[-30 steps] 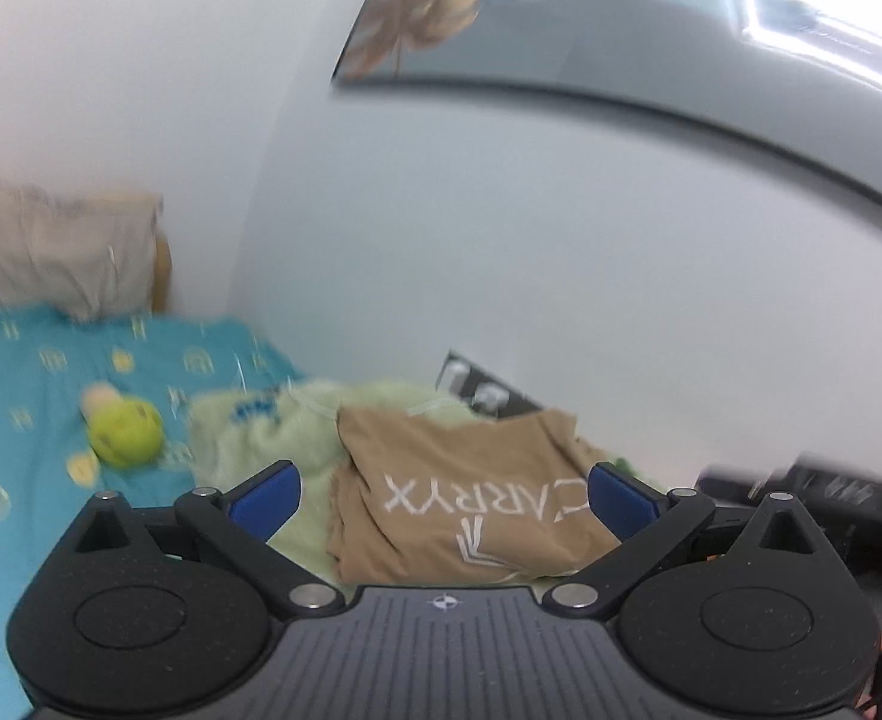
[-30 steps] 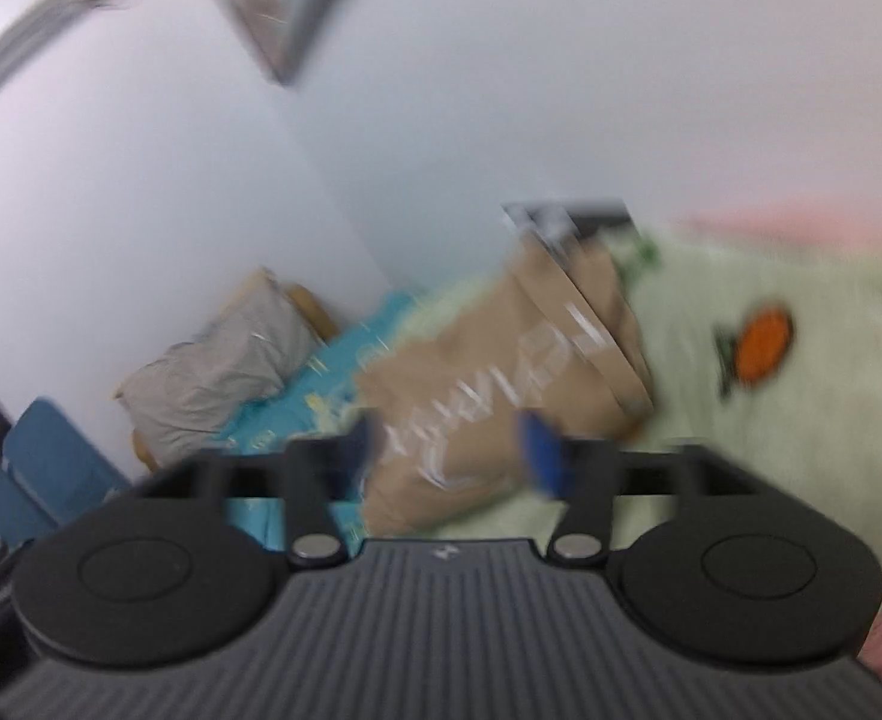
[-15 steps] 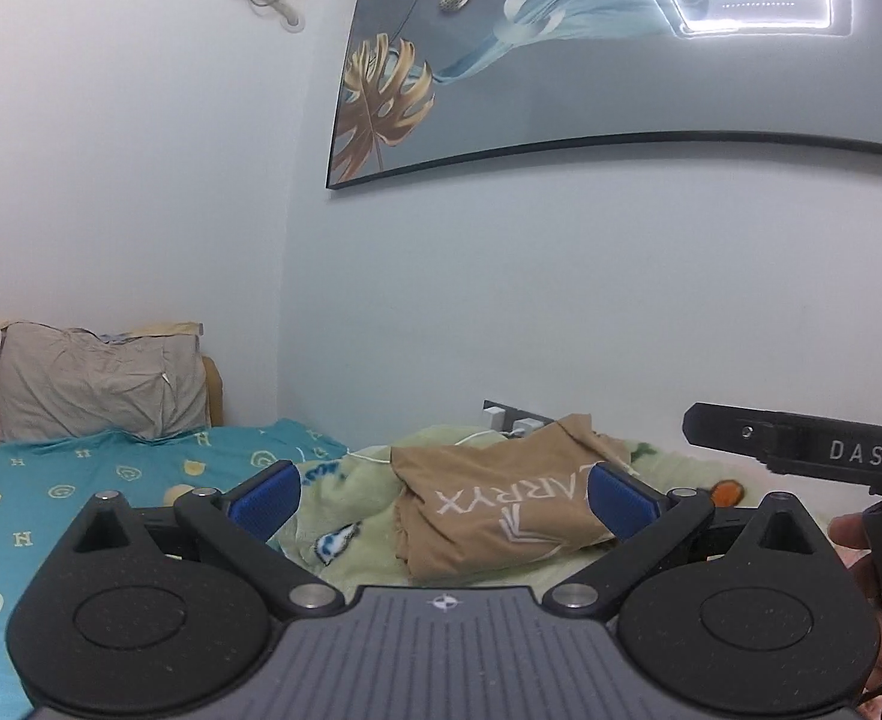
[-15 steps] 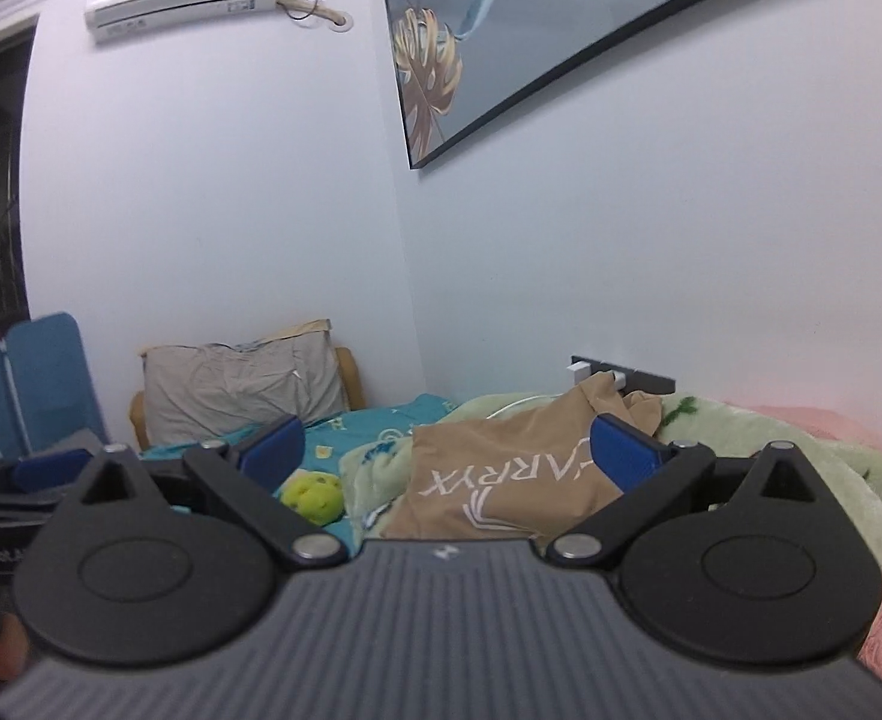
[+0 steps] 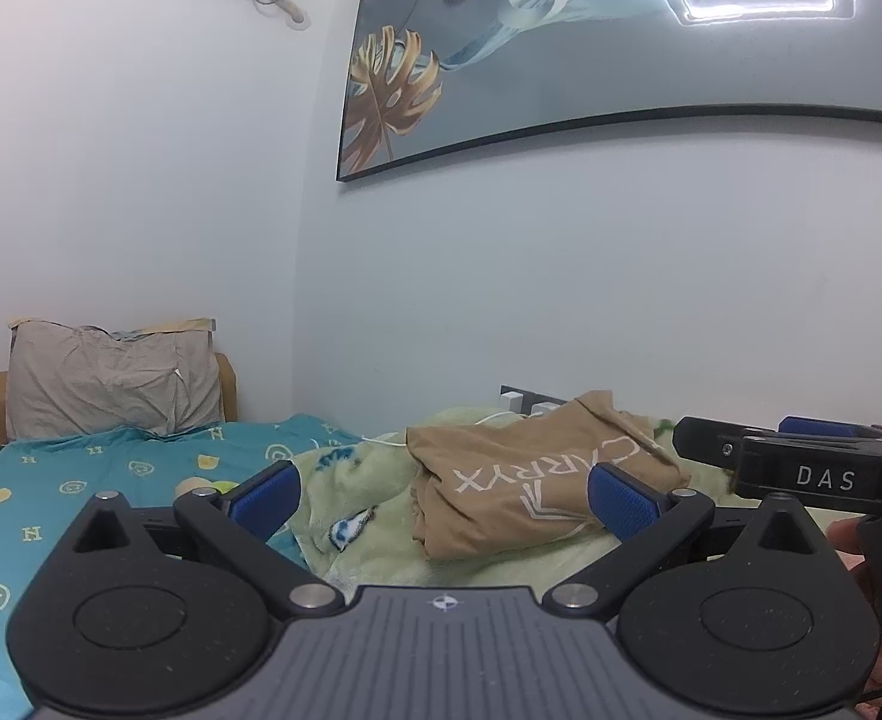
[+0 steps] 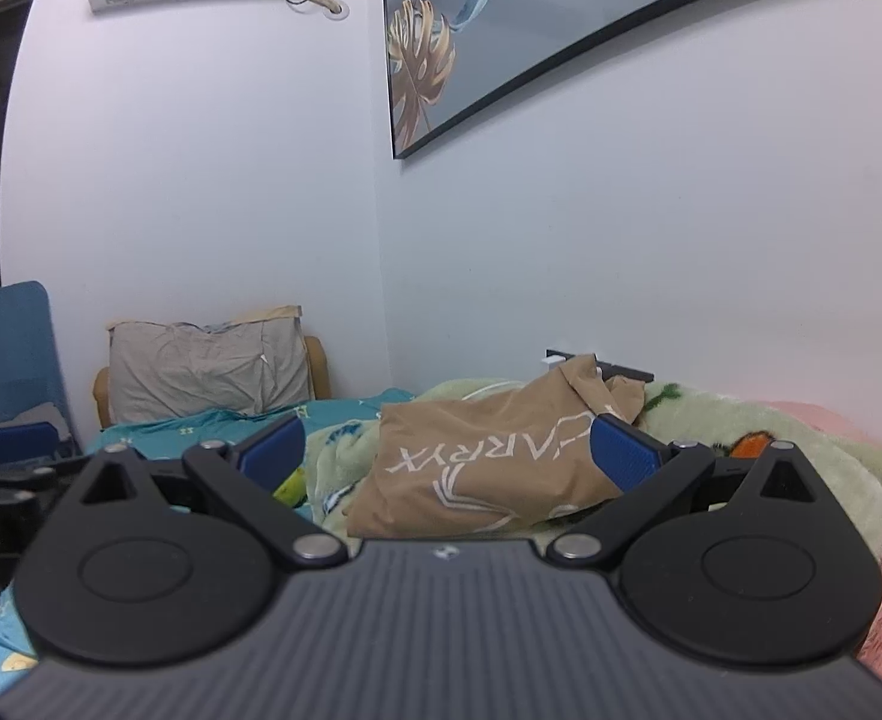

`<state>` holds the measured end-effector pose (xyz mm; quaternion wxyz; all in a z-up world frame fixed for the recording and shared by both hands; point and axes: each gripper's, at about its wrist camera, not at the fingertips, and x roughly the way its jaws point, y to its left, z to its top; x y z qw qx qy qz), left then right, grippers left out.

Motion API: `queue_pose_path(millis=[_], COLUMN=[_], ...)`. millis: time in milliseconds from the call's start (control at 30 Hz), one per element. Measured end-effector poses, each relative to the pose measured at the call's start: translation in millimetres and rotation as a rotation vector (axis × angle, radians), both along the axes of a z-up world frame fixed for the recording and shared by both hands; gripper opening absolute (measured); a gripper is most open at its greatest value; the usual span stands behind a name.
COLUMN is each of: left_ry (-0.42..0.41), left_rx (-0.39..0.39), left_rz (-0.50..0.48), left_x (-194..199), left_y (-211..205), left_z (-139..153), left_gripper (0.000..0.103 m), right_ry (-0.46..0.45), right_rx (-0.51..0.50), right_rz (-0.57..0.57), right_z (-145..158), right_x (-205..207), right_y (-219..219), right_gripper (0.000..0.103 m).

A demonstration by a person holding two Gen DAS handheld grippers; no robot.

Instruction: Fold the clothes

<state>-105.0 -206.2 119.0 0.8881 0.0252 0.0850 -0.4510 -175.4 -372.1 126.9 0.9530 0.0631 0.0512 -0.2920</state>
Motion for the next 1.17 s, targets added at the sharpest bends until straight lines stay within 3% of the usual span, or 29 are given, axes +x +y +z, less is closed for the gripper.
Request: queue_pose_path(millis=[333, 1167], left_ry=[0.017, 0.008], left_rx=[0.015, 0.008], left_rz=[0.016, 0.027], left_x=[5, -5], left_y=[-6, 7], left_z=[-9, 2], left_gripper=[0.103, 0.103], right_ry=[0.009, 0.006], right_rx=[-0.047, -0.055], right_rz=[-0.017, -0.021], right_z=[-1, 5], right_x=[2, -7], right_y=[12, 19], right_gripper=[0.103, 0.103])
